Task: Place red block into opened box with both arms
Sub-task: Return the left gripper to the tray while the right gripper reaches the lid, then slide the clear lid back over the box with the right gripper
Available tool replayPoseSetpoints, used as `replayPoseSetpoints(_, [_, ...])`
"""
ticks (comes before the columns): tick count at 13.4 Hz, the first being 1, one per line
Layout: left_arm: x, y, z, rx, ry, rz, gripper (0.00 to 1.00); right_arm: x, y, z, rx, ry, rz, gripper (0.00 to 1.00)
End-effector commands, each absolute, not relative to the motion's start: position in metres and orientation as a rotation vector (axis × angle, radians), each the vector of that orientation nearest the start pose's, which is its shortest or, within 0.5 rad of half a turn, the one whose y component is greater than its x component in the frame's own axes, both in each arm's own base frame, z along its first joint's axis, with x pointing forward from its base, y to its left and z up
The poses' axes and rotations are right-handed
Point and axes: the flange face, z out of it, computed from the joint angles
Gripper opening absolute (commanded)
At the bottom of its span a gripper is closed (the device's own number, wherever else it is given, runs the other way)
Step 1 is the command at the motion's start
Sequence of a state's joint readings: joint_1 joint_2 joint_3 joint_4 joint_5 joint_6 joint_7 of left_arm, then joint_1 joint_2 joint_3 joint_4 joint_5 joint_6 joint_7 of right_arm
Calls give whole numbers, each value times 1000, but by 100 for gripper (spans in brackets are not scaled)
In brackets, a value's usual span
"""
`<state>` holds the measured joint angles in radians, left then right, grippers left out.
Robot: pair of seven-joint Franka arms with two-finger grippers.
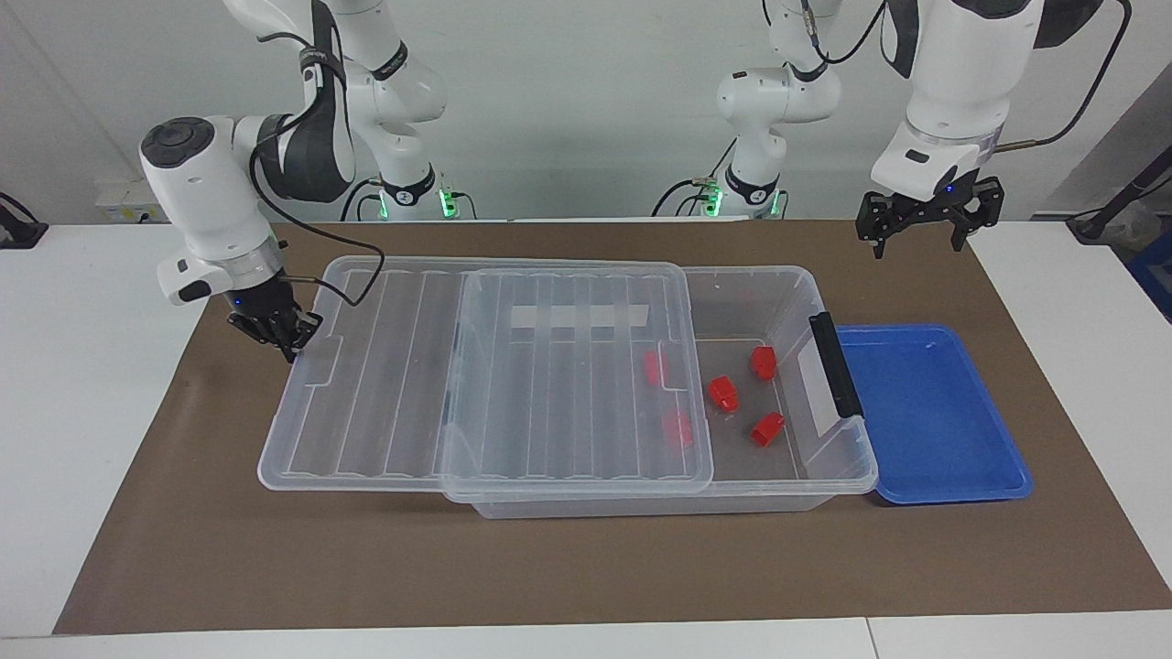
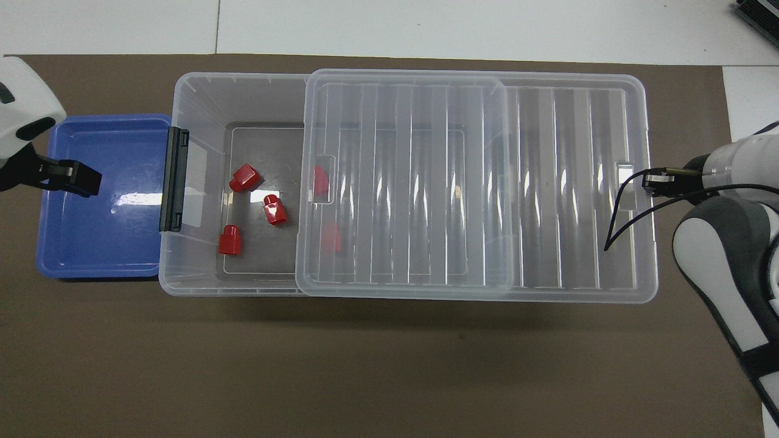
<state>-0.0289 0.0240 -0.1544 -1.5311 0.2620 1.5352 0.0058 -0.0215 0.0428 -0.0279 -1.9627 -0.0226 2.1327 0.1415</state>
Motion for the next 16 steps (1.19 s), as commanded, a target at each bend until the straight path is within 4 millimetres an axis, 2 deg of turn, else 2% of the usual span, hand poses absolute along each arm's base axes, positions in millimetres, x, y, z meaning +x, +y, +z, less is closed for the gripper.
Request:
replayPoseSetpoints(1, [556, -45, 627, -2995, 174, 8, 100, 570, -4, 464, -3129, 193, -190, 0])
replayPoseSetpoints(5, [556, -35, 622, -3012, 151, 25, 100, 569, 41, 465, -3128, 87, -192, 0])
replayPoseSetpoints(10, [555, -61, 624, -3013, 224, -4, 100, 563, 84, 464, -3125, 8, -177, 0])
replayPoseSetpoints(12, [555, -61, 624, -3013, 227, -6, 100, 555, 107, 464, -3087, -4, -128, 0])
replayPoseSetpoints(14, [555, -62, 627, -3013, 231, -16, 100, 554, 115, 465, -3015, 46, -107, 0])
replayPoseSetpoints(16, [554, -69, 628, -3012, 239, -17, 100, 551, 132, 466, -3004, 12, -112, 0])
